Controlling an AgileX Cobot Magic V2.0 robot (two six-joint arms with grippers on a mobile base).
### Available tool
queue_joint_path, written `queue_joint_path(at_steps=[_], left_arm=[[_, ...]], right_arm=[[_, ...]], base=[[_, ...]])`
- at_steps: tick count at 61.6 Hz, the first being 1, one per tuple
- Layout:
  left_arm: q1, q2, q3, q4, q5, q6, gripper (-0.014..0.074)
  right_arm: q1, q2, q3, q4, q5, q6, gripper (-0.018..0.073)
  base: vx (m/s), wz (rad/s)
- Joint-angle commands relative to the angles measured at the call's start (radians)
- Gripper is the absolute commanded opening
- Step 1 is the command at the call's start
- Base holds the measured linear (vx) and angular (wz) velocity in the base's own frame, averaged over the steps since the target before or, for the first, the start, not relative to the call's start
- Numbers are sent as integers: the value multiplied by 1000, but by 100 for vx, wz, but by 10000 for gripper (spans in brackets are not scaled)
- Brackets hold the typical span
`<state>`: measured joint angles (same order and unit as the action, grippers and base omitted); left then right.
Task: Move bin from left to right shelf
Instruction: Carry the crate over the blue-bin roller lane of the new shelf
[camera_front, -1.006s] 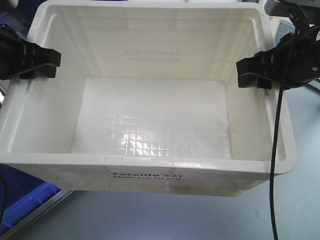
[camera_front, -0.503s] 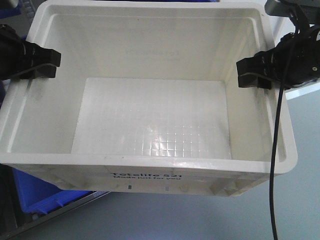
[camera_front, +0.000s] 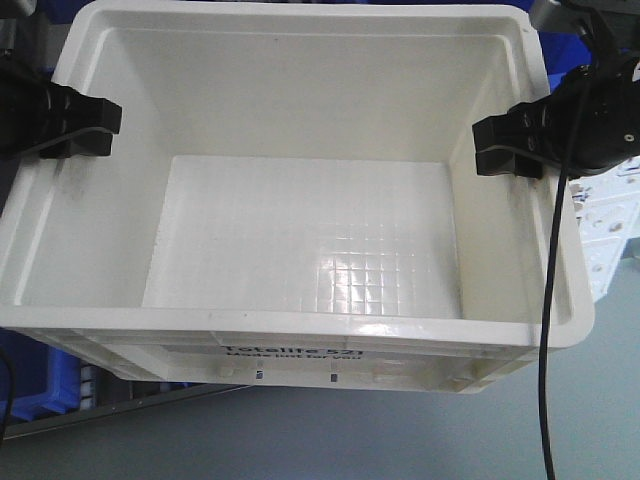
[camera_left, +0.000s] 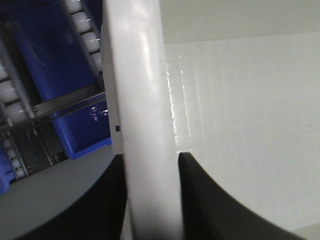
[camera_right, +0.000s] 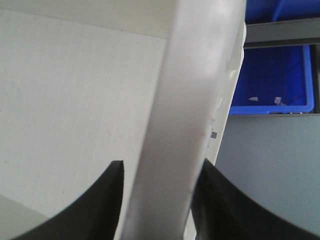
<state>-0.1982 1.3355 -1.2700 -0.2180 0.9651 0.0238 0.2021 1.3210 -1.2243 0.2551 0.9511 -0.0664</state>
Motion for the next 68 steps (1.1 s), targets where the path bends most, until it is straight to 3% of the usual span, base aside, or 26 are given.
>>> queue_joint_path(at_steps=[1, 29, 68], left_arm=[[-4, -45, -36, -26, -83, 43, -8], [-4, -45, -36, -26, -83, 43, -8], [-4, -45, -36, -26, -83, 43, -8]], right_arm=[[-9, -37, -35, -17, -78, -11, -4], [-9, -37, -35, -17, -78, -11, -4], [-9, -37, -35, -17, -78, -11, -4]], base=[[0, 52], [2, 40], [9, 12]])
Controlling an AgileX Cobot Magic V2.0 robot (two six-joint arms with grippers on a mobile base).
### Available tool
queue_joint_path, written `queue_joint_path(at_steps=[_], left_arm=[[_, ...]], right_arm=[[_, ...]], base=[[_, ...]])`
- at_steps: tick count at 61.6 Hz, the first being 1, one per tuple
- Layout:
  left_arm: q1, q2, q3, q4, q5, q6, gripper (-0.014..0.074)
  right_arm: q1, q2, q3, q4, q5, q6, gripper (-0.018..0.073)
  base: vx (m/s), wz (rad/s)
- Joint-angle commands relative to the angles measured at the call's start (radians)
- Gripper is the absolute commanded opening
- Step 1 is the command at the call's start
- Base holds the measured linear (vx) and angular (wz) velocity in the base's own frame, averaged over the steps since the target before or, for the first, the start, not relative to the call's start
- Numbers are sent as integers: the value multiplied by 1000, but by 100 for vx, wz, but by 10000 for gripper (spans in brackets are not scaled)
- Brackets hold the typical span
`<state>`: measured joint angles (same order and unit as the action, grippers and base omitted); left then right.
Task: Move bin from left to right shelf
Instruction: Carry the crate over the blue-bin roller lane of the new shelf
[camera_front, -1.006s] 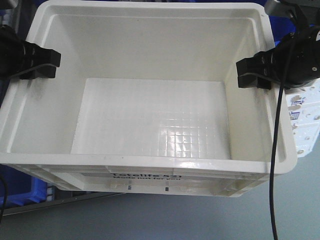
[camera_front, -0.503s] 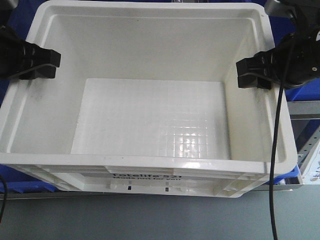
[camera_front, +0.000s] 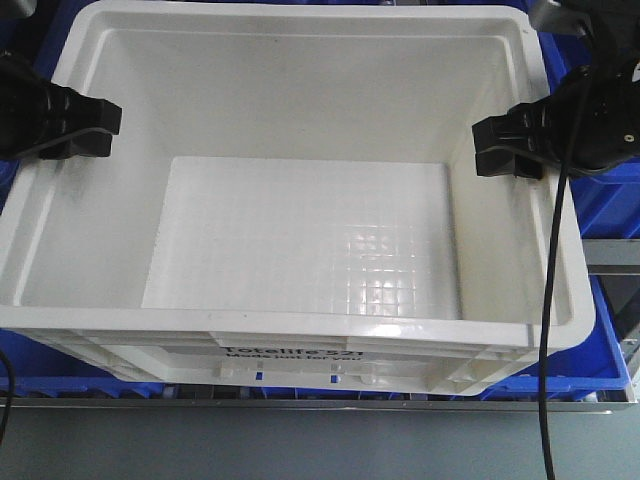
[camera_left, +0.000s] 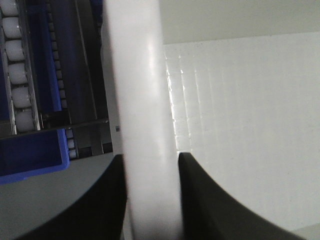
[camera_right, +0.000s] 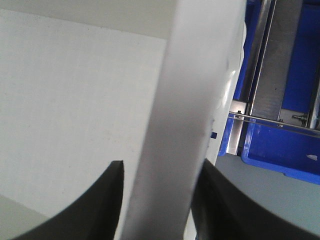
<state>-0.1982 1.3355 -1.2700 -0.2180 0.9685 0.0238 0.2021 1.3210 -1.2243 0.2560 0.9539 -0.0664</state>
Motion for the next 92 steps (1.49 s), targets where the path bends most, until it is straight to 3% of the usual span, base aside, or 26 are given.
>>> queue_joint_path(at_steps=[1, 92], left_arm=[[-4, -45, -36, -26, -87, 43, -8], [-4, -45, -36, -26, -87, 43, -8]], right_arm=[[-9, -37, -35, -17, -81, -11, -4], [-9, -37, -35, -17, -81, -11, -4]], base=[[12, 0], [13, -3]])
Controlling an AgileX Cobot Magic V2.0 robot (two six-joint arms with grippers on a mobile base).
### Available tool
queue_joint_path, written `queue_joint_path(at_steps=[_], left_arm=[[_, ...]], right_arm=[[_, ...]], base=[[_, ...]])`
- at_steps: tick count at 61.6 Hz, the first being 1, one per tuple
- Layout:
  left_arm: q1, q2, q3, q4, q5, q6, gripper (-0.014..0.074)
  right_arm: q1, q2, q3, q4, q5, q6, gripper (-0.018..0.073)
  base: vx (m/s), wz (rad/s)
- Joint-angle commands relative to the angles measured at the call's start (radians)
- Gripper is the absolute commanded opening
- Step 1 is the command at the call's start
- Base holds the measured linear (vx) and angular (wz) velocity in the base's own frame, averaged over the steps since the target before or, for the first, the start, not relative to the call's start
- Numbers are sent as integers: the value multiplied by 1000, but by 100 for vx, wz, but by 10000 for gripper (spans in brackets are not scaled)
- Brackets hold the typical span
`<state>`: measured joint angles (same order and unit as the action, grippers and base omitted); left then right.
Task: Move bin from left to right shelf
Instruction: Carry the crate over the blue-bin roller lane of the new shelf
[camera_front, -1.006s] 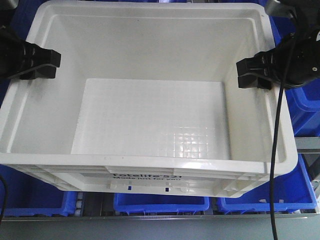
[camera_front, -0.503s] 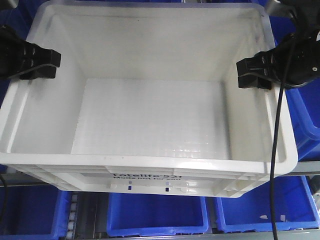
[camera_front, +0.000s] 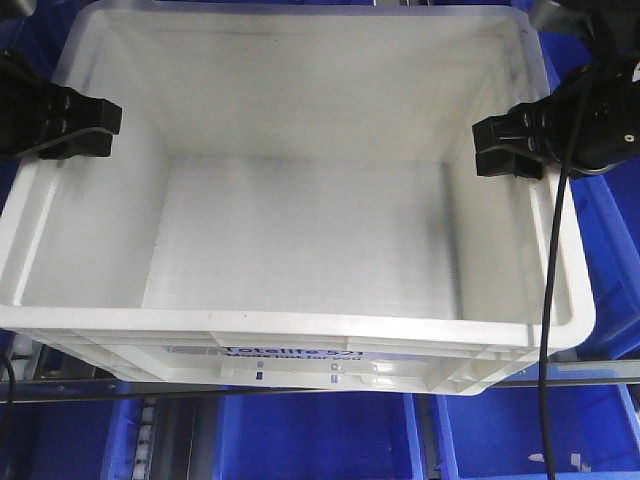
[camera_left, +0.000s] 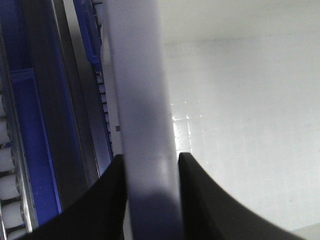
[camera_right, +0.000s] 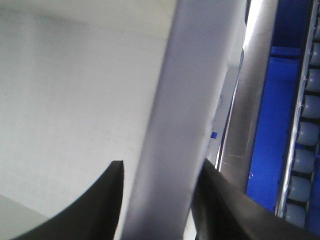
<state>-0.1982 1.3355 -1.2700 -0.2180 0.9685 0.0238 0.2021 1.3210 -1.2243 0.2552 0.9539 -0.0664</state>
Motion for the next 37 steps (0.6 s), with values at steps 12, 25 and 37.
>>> queue_joint_path(at_steps=[12, 25, 37], left_arm=[[-4, -45, -36, -26, -87, 43, -8], [-4, -45, -36, -26, -87, 43, -8], [-4, -45, -36, -26, -87, 43, -8]], right_arm=[[-9, -37, -35, -17, -81, -11, -4], [-9, -37, -35, -17, -81, -11, -4], [-9, -37, -35, -17, -81, -11, -4]], base=[[4, -1], [1, 2], [0, 0]])
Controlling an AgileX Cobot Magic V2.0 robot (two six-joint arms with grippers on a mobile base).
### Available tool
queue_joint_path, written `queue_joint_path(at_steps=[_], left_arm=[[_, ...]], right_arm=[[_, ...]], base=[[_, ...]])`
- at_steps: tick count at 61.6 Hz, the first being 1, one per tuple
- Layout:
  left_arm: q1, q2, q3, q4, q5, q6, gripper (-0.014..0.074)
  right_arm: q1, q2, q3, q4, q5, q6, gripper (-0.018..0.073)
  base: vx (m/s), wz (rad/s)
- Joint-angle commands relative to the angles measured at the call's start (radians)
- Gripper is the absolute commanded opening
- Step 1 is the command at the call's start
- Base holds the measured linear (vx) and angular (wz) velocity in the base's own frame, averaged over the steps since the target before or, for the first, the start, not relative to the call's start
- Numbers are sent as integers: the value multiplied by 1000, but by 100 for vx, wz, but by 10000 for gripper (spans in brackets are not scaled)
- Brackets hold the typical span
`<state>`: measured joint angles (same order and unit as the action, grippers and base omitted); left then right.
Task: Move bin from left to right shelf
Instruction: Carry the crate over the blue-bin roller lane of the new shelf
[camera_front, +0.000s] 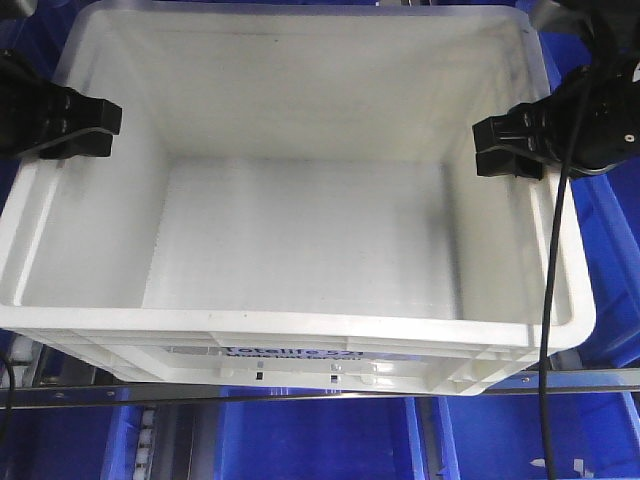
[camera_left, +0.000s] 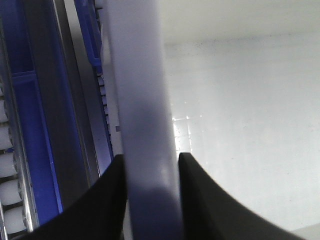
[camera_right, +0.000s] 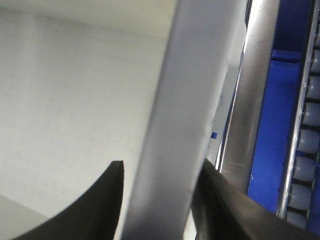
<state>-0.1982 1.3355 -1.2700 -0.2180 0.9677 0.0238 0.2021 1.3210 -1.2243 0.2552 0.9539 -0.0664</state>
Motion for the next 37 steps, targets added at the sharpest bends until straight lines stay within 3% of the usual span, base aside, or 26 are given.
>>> queue_joint_path(at_steps=[1, 37], left_arm=[[-4, -45, -36, -26, -86, 43, -8], [-4, -45, -36, -26, -86, 43, -8]], right_arm=[[-9, -37, -35, -17, -81, -11, -4], [-9, -37, -35, -17, -81, -11, -4]], base=[[0, 0], [0, 0]])
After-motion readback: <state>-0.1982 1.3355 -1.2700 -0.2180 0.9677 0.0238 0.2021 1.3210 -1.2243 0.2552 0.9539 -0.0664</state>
